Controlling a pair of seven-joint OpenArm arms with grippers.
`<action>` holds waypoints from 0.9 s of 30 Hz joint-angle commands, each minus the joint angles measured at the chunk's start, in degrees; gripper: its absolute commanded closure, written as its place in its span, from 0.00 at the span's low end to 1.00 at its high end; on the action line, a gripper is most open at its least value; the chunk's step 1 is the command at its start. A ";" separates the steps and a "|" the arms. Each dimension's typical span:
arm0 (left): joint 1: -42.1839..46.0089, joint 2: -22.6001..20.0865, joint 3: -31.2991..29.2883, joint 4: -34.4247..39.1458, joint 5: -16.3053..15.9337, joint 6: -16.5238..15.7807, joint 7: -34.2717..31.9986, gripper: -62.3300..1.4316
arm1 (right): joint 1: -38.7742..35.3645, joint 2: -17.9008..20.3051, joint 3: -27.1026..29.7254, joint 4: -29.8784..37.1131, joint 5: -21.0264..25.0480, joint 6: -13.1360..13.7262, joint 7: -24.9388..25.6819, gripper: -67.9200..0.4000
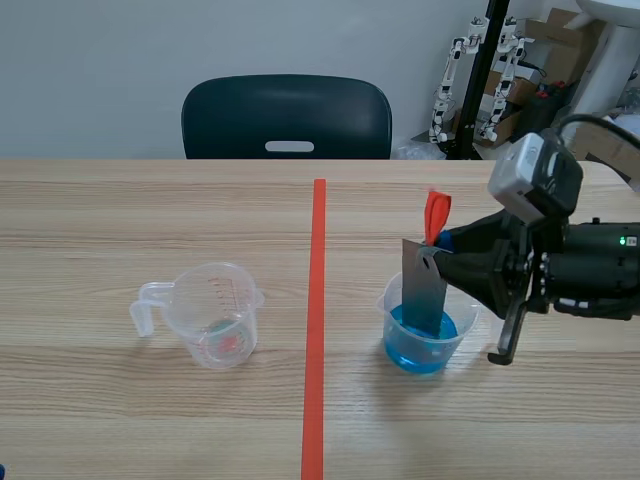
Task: Do the redox reaction experiment. raise the plate out of the solution
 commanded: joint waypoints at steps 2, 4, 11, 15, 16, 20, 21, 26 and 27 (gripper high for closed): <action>-0.07 -0.98 -0.61 3.52 -0.66 -3.74 -2.62 0.00 | 0.83 0.52 1.75 2.73 1.49 0.46 0.42 0.99; -0.02 -2.08 -0.61 6.05 -1.03 -6.97 -2.62 0.00 | 0.83 1.11 2.10 3.80 3.04 0.46 -0.48 0.99; -0.02 -2.99 -3.65 16.00 -1.01 -14.56 4.55 0.00 | 0.70 4.33 2.25 7.28 11.10 0.46 -3.08 0.99; -0.04 -2.95 -5.16 22.80 -1.05 -18.75 12.22 0.00 | 0.50 5.99 2.23 9.68 14.29 0.46 -5.51 0.99; -0.04 -2.97 -5.46 24.55 -1.05 -19.37 13.81 0.00 | 0.50 6.32 2.23 10.16 15.15 0.46 -6.32 0.99; -0.24 -2.95 -6.16 31.89 -1.27 -20.48 21.07 0.00 | -0.15 7.80 2.23 12.33 19.02 0.46 -8.46 0.99; -0.59 -2.91 -6.14 33.81 -1.46 -21.53 23.69 0.00 | -0.44 8.33 2.23 13.03 19.82 0.46 -8.83 0.99; -4.24 -2.47 -6.03 39.63 -1.53 -22.97 33.38 0.15 | -2.38 11.26 2.25 16.50 22.08 0.46 -9.25 0.99; -5.18 -2.27 -5.97 40.26 -1.53 -22.97 34.82 0.19 | -2.75 12.13 2.25 17.29 22.56 0.46 -9.22 0.99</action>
